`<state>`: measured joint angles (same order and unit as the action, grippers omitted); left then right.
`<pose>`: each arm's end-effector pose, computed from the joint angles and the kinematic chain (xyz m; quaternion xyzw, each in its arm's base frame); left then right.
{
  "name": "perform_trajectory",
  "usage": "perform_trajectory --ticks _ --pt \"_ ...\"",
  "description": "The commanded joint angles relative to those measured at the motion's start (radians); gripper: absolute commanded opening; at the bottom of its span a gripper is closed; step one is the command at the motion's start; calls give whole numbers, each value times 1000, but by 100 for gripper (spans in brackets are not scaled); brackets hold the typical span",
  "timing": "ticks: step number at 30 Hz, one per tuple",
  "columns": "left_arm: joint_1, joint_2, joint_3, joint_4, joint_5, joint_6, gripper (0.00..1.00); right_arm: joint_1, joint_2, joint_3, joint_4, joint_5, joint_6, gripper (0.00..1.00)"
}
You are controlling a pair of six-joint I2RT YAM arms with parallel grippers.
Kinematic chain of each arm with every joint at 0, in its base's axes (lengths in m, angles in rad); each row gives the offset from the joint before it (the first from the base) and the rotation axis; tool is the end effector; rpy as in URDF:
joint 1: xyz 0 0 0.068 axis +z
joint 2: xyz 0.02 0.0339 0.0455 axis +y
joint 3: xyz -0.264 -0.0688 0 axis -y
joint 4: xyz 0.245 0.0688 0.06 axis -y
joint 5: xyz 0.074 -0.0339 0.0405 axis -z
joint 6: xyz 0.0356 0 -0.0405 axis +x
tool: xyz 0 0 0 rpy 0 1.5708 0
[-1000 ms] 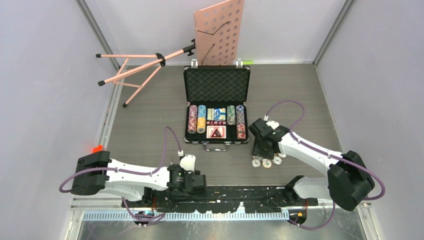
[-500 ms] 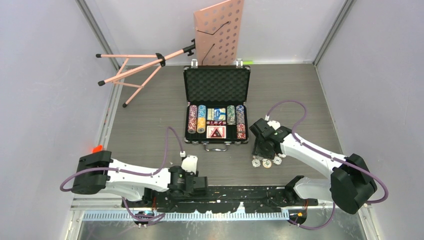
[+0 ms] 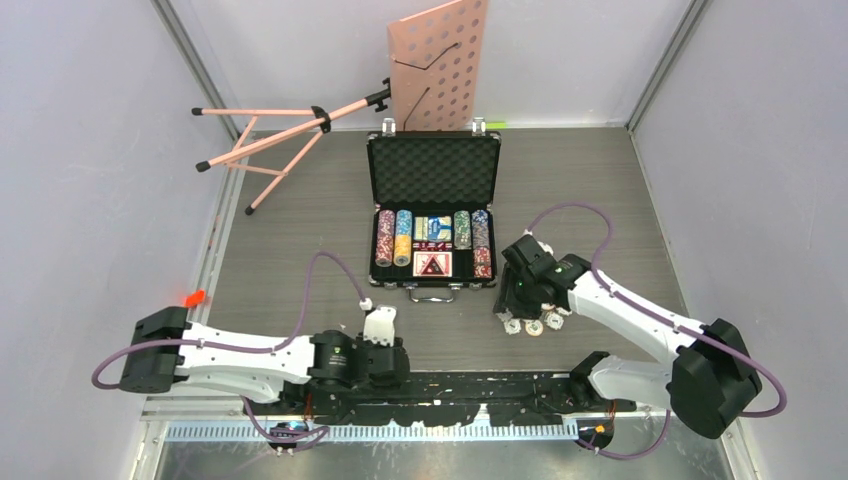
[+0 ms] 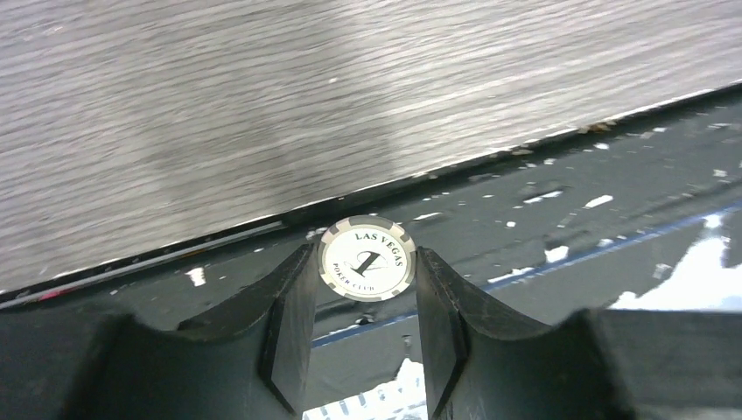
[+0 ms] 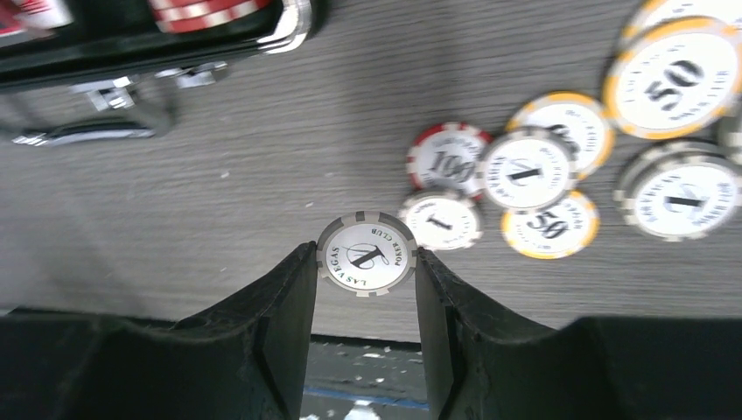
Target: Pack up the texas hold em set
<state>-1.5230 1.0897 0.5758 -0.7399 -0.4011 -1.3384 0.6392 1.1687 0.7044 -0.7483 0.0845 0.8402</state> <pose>0.0222 -0.1731 0.1779 0.0579 0.9665 -0.1257 0.2164 0.1631 0.1175 0.1979 0.1061 0.9774 0.0893 0.1595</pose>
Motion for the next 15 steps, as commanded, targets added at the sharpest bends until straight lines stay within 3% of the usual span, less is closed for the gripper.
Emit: perform_trajectory --ticks 1,7,15 --pt "5 -86 -45 178 -50 72 27 -1 -36 4 121 -172 -6 44" --pt "121 -157 -66 259 2 184 26 -1 -2 40 150 -168 -20 43" --pt "264 -63 23 280 69 363 25 -1 167 248 151 -91 -46 42"
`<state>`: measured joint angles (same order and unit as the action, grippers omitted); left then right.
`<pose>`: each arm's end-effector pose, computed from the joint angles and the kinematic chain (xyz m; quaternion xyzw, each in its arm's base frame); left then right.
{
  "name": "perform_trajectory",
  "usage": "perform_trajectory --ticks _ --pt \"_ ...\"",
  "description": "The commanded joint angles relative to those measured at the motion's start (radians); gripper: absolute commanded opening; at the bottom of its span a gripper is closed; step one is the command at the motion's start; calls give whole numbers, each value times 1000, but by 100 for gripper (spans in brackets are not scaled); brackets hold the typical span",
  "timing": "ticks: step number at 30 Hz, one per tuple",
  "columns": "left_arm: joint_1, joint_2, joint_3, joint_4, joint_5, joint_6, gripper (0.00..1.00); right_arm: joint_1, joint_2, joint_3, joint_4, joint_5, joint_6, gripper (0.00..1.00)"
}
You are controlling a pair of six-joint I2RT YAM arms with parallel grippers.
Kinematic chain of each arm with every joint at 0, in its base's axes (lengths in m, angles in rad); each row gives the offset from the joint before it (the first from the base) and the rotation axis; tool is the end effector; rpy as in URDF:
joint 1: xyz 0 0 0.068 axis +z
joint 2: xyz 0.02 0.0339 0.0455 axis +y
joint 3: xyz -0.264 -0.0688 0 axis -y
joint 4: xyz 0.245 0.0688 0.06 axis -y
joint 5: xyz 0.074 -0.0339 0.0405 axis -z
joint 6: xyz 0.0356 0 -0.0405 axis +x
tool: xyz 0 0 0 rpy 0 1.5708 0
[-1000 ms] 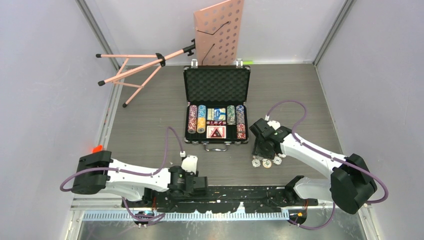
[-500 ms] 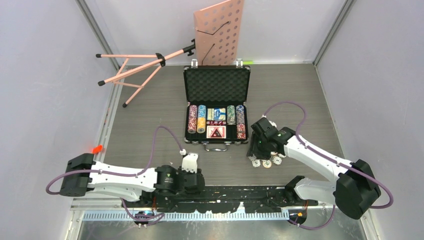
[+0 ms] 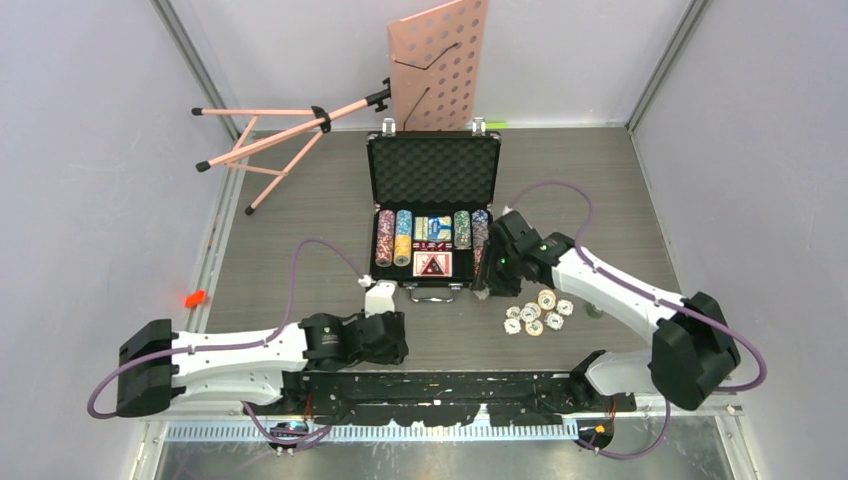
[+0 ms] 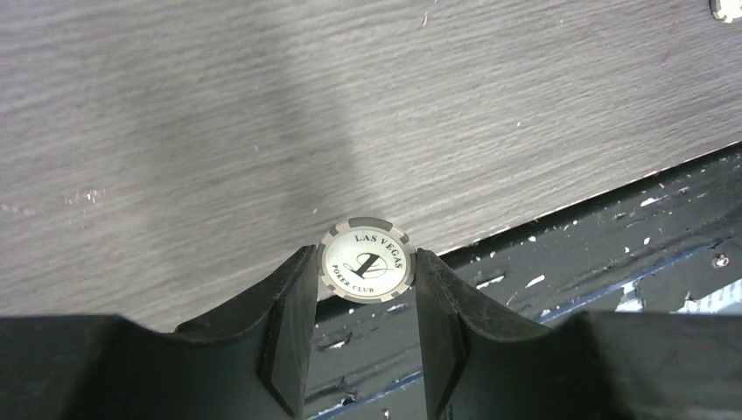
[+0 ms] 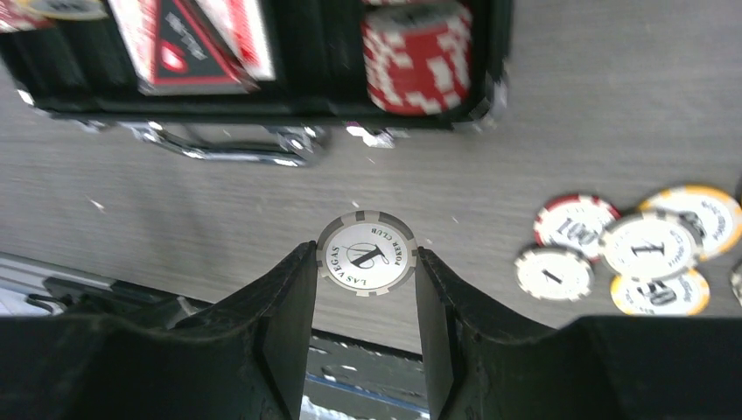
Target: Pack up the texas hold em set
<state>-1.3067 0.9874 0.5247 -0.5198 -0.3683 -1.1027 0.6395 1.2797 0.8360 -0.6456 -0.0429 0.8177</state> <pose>0.0594 -0.1705 0.1890 0.0430 0.9414 -0.2034 0.2657 0.1933 0.1457 0.2183 0.0813 0.9675 0.1743 0.1640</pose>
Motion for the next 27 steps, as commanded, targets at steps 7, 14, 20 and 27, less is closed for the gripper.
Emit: perform_trajectory --ticks 7,14,20,27 --pt "136 118 160 76 83 254 24 -2 248 293 -8 141 -63 42" --pt "200 141 201 80 120 327 23 -2 378 383 -42 183 -94 42" --pt "235 136 207 75 142 365 23 -1 451 446 -91 174 -126 43" --pt "256 136 215 83 157 393 23 5 453 477 -172 118 -162 43"
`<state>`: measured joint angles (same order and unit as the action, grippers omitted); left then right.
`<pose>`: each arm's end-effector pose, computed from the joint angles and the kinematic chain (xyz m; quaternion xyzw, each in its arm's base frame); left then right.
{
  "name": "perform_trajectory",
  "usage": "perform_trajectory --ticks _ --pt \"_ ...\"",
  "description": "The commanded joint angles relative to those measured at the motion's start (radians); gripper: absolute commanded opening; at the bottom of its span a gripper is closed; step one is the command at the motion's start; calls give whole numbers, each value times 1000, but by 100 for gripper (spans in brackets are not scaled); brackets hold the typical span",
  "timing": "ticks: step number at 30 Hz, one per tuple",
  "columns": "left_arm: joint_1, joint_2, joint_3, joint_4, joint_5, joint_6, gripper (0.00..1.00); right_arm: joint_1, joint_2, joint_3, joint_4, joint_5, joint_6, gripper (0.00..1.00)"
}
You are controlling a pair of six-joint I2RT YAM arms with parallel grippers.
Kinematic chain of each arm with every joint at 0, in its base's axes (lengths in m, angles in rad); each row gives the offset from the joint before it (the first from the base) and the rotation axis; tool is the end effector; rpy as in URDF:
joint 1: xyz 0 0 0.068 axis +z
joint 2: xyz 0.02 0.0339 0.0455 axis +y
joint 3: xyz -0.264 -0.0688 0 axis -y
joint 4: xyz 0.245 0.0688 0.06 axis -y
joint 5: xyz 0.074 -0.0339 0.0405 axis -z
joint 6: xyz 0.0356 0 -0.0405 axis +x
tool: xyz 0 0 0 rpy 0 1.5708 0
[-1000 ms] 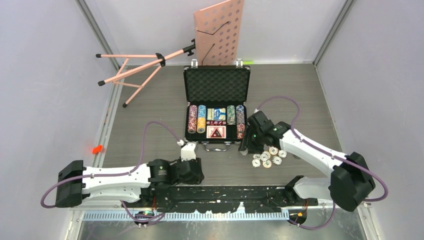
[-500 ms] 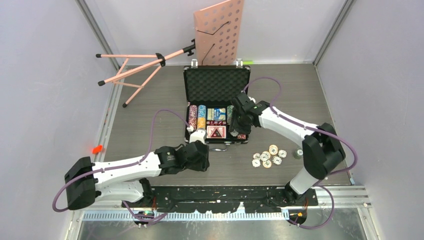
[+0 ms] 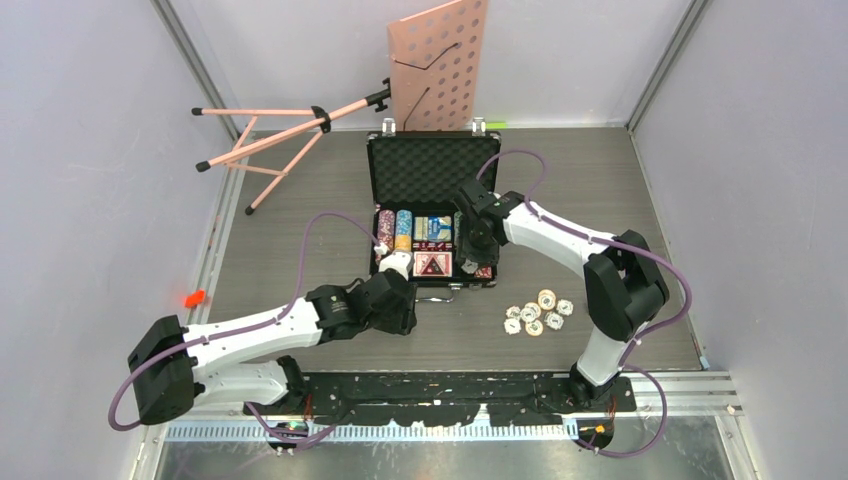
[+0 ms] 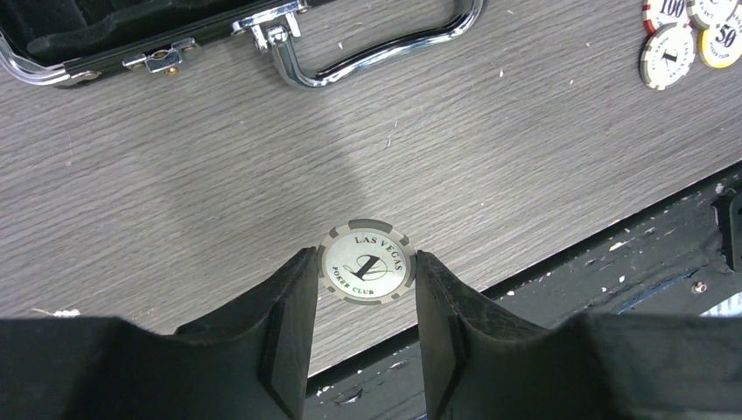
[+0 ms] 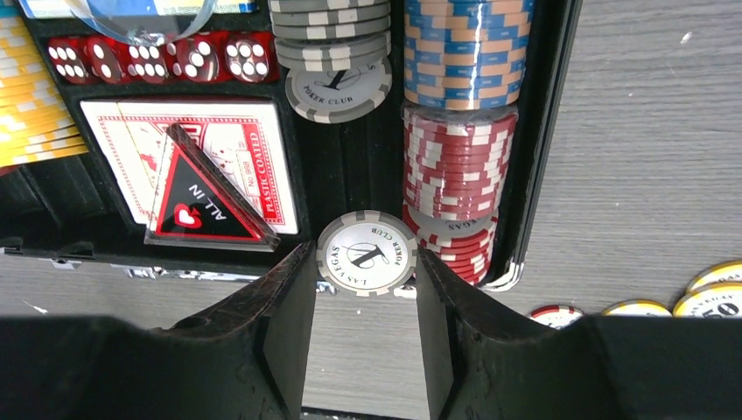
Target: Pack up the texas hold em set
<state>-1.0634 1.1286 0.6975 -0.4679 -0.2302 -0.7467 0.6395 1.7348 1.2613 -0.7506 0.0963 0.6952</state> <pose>0.1151 -0.1904 0.2192 0.1105 0.9321 -0.1905 0.2875 0.2794 0.2036 0.2127 0.0357 0.9833 0.0694 0.1647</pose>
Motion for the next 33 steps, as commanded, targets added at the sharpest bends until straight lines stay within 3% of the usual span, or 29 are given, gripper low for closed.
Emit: perform_trajectory --ticks 1,15,25,30,33 --pt "14 -5 44 31 20 41 22 6 -9 54 -73 -24 -46 44" --pt "20 -16 31 37 33 49 22 39 22 96 -101 -50 -56 45" --pt "21 -40 2 44 44 44 22 62 39 112 -117 -10 -57 77" --pt "20 -33 7 52 43 52 22 62 -14 111 -120 9 -54 78" --pt "22 -33 15 54 37 61 22 65 -64 107 -118 8 -65 70"
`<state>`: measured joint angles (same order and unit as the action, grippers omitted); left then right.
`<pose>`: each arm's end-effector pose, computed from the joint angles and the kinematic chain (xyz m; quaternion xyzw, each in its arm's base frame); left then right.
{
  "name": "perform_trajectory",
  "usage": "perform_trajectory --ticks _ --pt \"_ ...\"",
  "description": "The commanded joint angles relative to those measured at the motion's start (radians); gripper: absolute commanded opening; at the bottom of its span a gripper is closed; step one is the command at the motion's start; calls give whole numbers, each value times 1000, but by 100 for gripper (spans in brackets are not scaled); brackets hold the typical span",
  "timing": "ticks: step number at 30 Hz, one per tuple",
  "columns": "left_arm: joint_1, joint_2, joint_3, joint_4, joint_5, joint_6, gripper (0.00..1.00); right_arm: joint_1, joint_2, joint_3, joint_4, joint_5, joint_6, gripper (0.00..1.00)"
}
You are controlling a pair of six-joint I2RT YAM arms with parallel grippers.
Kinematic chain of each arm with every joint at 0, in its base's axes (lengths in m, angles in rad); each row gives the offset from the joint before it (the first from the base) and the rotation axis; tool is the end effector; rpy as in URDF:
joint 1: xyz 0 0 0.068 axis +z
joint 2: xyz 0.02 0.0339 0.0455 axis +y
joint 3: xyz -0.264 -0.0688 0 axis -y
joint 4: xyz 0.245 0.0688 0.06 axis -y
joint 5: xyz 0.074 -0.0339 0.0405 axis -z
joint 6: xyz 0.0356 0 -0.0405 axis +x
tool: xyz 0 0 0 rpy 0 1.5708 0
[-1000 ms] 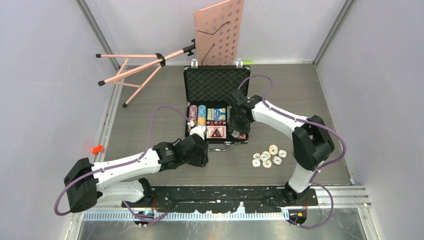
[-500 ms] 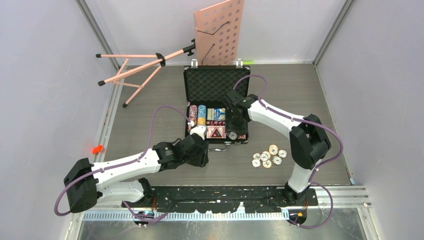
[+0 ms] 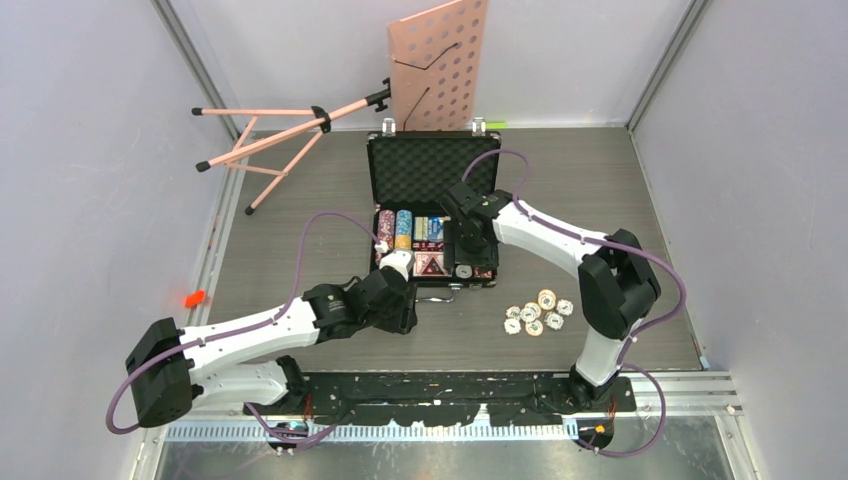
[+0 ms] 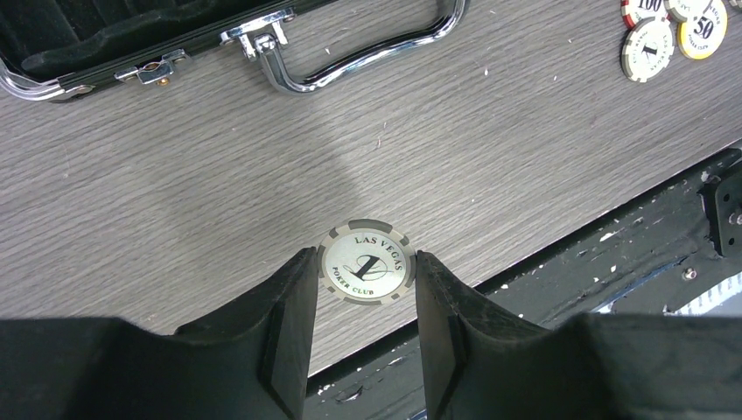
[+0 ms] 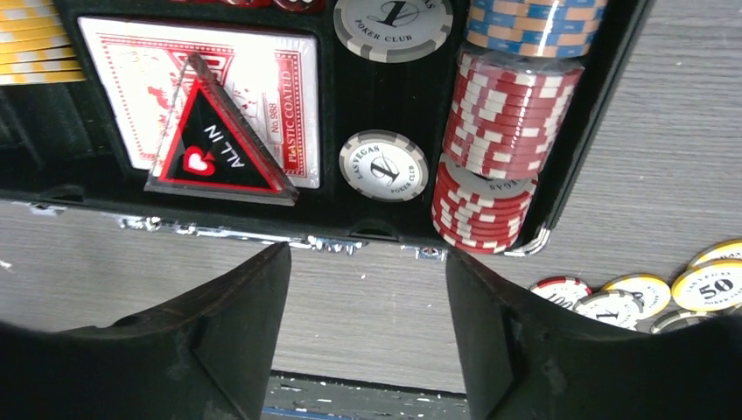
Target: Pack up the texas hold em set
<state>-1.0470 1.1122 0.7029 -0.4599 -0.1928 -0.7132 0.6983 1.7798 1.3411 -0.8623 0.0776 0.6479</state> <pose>0.1170 -0.1889 0.2246 0.1227 0.9272 -0.2061 0.2876 0.2708 0.2237 0.2165 -0.0197 0.9900 0.0537 0.1290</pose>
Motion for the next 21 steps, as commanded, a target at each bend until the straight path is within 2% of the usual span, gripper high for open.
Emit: perform_trajectory --ticks 1,4,8,11,18,21 --pt "7 -17 10 51 0 32 22 9 -118 26 -5 27 -20 68" --pt "13 -16 18 80 9 45 22 18 -161 12 -1 18 -29 60" --pt "24 -11 30 144 48 64 21 34 -230 -45 46 -49 -21 59" --pt "27 -5 21 206 79 95 19 34 -314 -97 99 -153 -7 58" --pt "27 -55 -90 447 139 310 17 35 -419 -202 199 -500 54 51" --pt "27 -113 -171 610 172 407 17 35 -429 -218 209 -529 76 47"
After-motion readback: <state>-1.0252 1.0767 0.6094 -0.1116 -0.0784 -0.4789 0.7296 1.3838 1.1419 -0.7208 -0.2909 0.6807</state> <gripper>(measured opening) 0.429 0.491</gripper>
